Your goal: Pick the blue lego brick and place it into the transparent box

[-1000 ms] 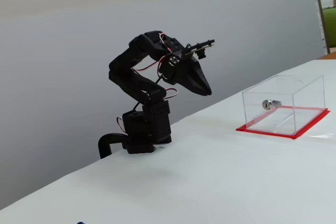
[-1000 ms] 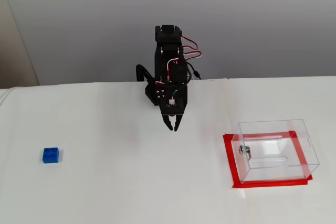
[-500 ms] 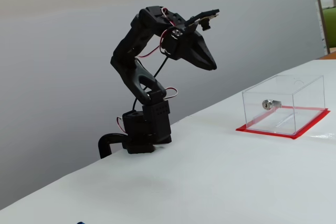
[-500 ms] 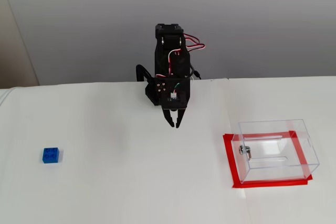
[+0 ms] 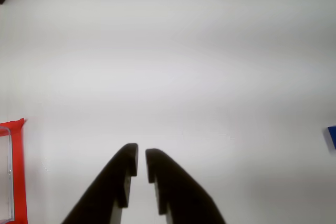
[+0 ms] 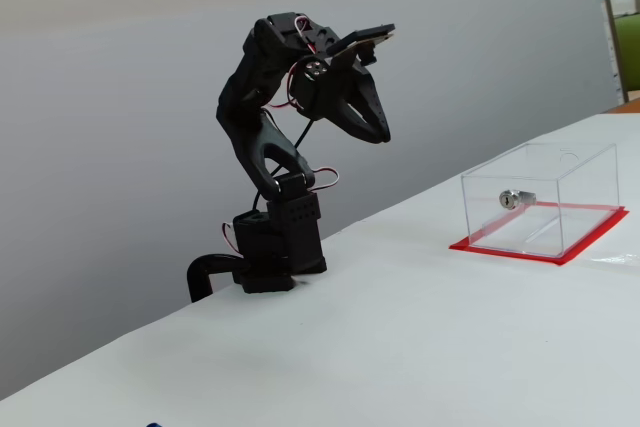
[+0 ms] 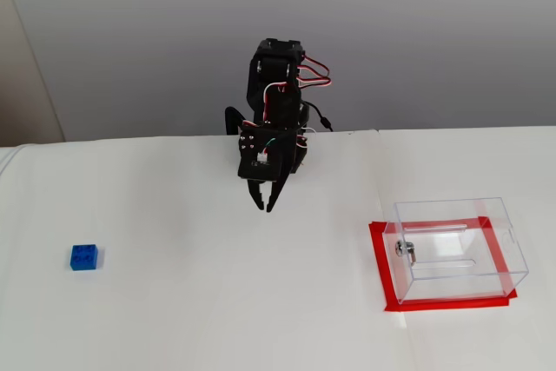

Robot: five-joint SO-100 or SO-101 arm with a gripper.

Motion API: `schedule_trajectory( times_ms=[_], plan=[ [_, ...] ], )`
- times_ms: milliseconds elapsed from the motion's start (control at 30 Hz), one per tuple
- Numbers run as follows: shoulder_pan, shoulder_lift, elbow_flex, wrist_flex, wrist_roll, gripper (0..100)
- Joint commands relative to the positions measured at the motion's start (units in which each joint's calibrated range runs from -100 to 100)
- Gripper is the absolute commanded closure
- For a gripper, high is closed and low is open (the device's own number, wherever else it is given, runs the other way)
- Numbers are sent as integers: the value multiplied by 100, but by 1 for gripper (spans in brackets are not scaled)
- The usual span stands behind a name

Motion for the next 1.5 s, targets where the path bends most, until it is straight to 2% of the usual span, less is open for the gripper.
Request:
schedule_trajectory(
  times_ms=[0,533,967,1200,1467],
  plan=[
    [450,2,-302,12,21,98],
    [2527,95,-302,-57,-26,98],
    [4598,1394,-600,-66,-31,98],
    [5167,2293,-1740,4,-15,98],
    [5226,2794,-2327,4,-26,98]
  ],
)
